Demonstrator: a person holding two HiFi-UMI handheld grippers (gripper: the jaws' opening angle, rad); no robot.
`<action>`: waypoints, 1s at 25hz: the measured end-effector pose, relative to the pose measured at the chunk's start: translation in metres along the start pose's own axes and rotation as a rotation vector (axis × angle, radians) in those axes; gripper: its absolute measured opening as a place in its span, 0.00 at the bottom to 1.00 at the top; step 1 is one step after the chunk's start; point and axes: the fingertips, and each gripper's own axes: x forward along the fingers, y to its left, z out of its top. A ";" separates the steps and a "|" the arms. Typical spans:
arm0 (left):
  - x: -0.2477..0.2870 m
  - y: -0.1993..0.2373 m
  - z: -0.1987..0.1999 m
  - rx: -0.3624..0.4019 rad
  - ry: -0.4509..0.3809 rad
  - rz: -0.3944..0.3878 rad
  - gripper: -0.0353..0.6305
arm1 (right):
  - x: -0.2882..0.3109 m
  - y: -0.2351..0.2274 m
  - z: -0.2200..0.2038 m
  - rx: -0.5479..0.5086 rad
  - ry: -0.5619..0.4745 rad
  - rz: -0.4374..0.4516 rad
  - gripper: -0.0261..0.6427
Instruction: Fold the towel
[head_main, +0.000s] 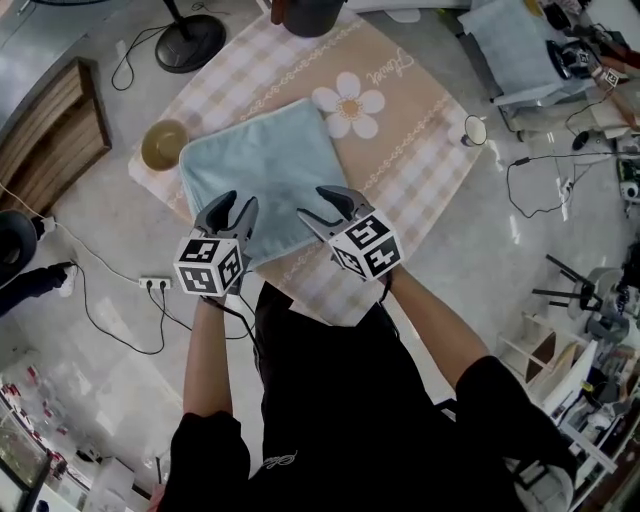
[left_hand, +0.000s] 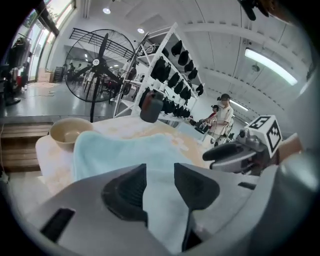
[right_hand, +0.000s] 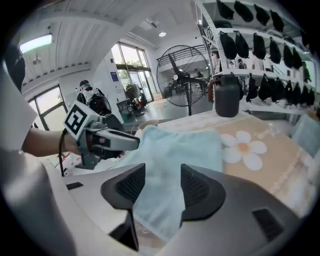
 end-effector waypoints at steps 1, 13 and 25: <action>0.005 -0.010 -0.003 0.007 0.010 -0.009 0.29 | -0.007 -0.014 0.002 0.001 -0.005 -0.018 0.34; 0.071 -0.126 -0.024 0.073 0.104 -0.019 0.29 | -0.034 -0.123 0.011 -0.141 0.037 0.031 0.34; 0.112 -0.192 -0.070 0.002 0.201 0.136 0.29 | 0.041 -0.170 0.041 -0.288 0.121 0.215 0.34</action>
